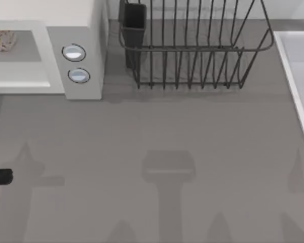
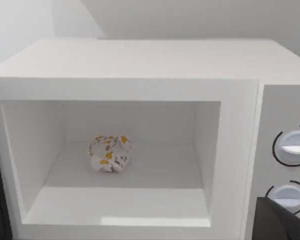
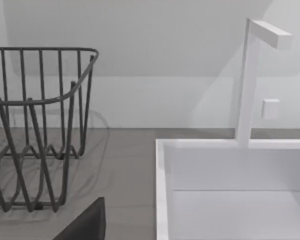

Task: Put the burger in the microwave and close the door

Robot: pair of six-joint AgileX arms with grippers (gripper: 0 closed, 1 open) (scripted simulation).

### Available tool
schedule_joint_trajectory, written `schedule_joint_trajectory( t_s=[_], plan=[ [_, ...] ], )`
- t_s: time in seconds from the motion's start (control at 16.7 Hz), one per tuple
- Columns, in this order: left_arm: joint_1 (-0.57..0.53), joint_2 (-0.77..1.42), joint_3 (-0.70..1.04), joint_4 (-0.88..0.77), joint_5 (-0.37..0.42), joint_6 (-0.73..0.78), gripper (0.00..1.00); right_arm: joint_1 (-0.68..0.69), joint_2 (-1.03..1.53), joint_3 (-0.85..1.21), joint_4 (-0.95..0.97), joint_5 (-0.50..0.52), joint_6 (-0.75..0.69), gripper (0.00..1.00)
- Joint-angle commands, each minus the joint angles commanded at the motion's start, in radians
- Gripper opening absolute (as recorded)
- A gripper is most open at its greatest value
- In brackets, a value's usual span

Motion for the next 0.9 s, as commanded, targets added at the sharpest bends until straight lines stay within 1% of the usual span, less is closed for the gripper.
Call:
schedule_joint_trajectory(
  t_s=[0.3,0.66,0.78,0.9],
  plan=[
    [-0.017,0.167,0.063,0.093,-0.012,0.003,0.0,0.0,0.0,0.0,0.0,0.0,0.0,1.0],
    [-0.013,0.176,0.066,0.1,-0.012,0.004,0.0,0.0,0.0,0.0,0.0,0.0,0.0,1.0],
    [0.019,0.207,0.097,0.084,0.015,0.034,0.0,0.0,0.0,0.0,0.0,0.0,0.0,1.0],
    [0.093,0.28,0.17,0.045,0.072,0.1,0.0,0.0,0.0,0.0,0.0,0.0,0.0,1.0]
  ],
)
